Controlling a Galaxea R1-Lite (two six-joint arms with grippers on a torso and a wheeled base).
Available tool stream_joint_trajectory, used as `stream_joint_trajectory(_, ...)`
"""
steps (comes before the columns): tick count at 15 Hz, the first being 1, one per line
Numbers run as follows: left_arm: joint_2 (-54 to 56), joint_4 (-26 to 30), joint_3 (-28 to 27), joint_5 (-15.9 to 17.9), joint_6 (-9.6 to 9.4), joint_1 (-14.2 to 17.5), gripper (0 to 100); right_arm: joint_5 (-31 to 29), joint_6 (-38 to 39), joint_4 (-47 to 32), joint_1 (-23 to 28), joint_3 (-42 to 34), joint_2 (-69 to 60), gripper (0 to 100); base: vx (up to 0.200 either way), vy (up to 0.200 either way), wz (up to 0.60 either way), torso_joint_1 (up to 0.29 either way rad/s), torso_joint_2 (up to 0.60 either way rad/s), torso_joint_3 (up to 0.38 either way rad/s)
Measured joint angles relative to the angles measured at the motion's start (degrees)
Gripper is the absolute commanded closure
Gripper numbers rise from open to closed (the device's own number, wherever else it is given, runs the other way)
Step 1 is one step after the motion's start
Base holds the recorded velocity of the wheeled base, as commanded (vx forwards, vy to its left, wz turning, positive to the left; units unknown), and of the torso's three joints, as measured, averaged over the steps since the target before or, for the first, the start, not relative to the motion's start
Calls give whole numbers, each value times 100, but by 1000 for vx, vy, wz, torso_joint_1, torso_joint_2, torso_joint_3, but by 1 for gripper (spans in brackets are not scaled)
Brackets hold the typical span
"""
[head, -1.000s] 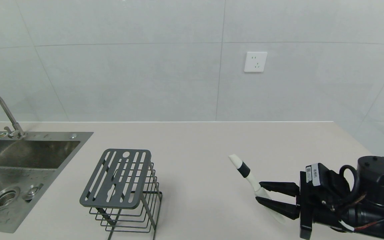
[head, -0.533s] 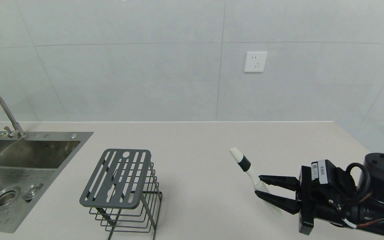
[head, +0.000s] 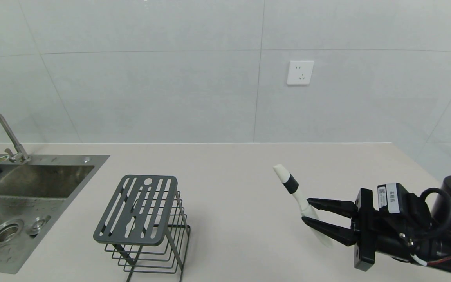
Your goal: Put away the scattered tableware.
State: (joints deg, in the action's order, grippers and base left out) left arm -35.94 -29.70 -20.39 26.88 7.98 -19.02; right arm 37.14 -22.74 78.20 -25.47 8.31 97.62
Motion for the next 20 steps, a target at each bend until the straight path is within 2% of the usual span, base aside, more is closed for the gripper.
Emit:
stream_joint_trajectory(1,-215,-46,-50,5,173,-49,0,0,-4,2,0,6,-30,100,0,0,0,0,0,0)
stream_joint_trajectory(4,-796,-93,-276,84,1000,-352,0,0,-9,2,-5,83,-101,100,0,0,0,0,0,0)
stream_joint_trajectory(5,-990,-132,-344,95,1153,-482,0,0,-15,18,-7,116,-118,100,0,0,0,0,0,0)
stream_joint_trajectory(6,-1176,-180,-385,100,1213,-571,0,0,-20,16,-16,133,-129,100,0,0,0,0,0,0)
stream_joint_trajectory(8,-1527,-301,-424,104,1185,-724,0,0,-17,22,-16,185,-140,100,0,0,0,0,0,0)
stream_joint_trajectory(9,-1775,-399,-433,106,1079,-840,0,-1,-20,22,-22,240,-140,100,0,0,0,0,0,0)
stream_joint_trajectory(12,-2517,-745,-452,93,583,-1213,0,-11,-24,62,-30,455,-126,100,0,0,0,0,0,0)
stream_joint_trajectory(13,-2762,-900,-485,79,488,-1380,0,-11,-24,62,-33,485,-121,100,0,0,0,0,0,0)
stream_joint_trajectory(16,-3394,-1172,-736,57,441,-1740,0,-23,-26,89,-35,612,-118,100,0,0,0,0,0,0)
stream_joint_trajectory(20,-4072,-1269,-1174,22,413,-2048,0,-34,-26,87,-35,656,-116,100,0,0,0,0,0,0)
